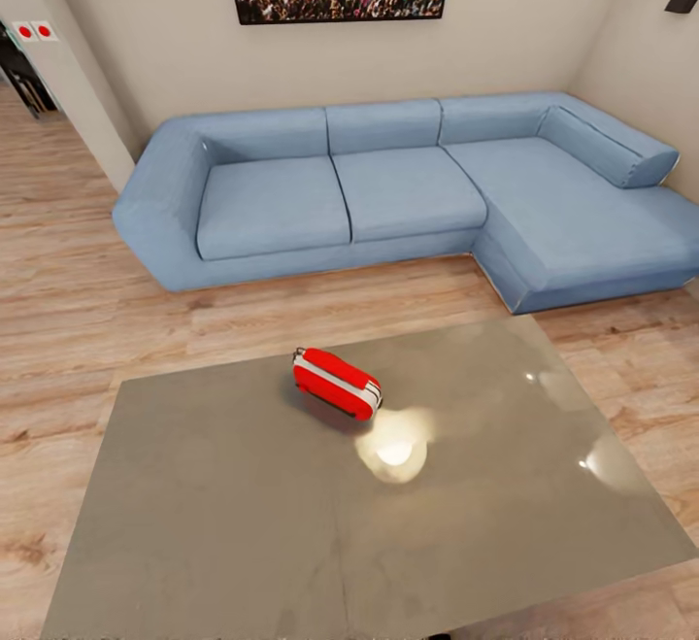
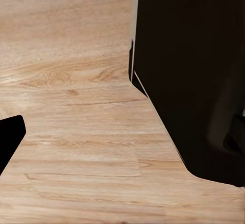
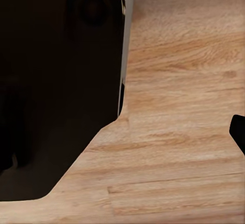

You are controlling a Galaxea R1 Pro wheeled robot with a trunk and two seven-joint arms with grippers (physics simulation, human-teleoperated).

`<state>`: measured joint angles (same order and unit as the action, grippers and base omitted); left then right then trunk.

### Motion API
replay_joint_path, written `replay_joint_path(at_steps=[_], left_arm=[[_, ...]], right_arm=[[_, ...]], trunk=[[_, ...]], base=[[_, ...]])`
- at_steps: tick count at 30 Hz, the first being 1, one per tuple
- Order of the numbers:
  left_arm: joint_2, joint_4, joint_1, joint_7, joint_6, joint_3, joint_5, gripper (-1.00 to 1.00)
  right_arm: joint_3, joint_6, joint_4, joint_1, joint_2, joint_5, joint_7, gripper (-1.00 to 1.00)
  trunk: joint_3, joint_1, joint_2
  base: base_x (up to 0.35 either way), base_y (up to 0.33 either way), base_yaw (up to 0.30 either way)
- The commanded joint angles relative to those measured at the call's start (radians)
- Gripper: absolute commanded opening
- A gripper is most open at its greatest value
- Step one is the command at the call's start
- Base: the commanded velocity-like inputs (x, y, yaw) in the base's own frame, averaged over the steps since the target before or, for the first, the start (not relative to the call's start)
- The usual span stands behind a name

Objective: Turn on the radio receiver that's on the table in the living room.

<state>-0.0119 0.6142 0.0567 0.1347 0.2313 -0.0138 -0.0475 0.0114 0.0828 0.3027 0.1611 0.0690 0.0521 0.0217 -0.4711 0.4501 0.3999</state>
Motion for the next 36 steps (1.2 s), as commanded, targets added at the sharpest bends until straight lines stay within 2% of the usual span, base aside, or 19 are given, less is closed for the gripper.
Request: replay_joint_path(at_steps=[1, 9, 14, 17, 28, 36], left_arm=[[0.0, 0.001, 0.0, -0.001, 0.0, 0.0, 0.0, 1.0], [0.0, 0.015, 0.0, -0.023, -0.006, 0.0, -0.002, 1.0], [-0.003, 0.02, 0.0, -0.12, -0.016, -0.001, -0.012, 1.0], [-0.006, 0.028, -0.001, -0.145, -0.016, -0.001, -0.014, 1.0], [-0.009, 0.034, 0.0, -0.162, -0.017, -0.002, -0.015, 1.0], [-0.01, 0.036, 0.0, -0.162, -0.017, -0.002, -0.015, 1.0]], right_arm=[[0.003, 0.0, 0.0, 0.0, 0.0, 0.0, 0.0, 1.0], [0.015, 0.0, 0.01, 0.0, 0.001, 0.0, -0.002, 1.0], [0.017, 0.0, 0.012, 0.0, 0.0, 0.0, -0.002, 1.0], [0.018, 0.0, 0.012, 0.0, 0.0, 0.0, -0.002, 1.0], [0.019, -0.063, 0.012, 0.0, 0.0, -0.001, -0.002, 1.0], [0.019, -0.069, 0.012, 0.0, 0.0, 0.0, -0.004, 1.0]], trunk=[[-0.002, 0.0, 0.0], [-0.015, 0.0, 0.0], [-0.018, 0.0, 0.0], [-0.019, 0.0, 0.0], [-0.028, 0.0, 0.0], [-0.04, 0.0, 0.0]], base=[[0.0, 0.0, 0.0], [0.0, 0.0, 0.001], [0.0, 0.0, 0.007], [0.0, 0.0, 0.002], [0.0, 0.0, -0.034], [0.0, 0.0, -0.013]])
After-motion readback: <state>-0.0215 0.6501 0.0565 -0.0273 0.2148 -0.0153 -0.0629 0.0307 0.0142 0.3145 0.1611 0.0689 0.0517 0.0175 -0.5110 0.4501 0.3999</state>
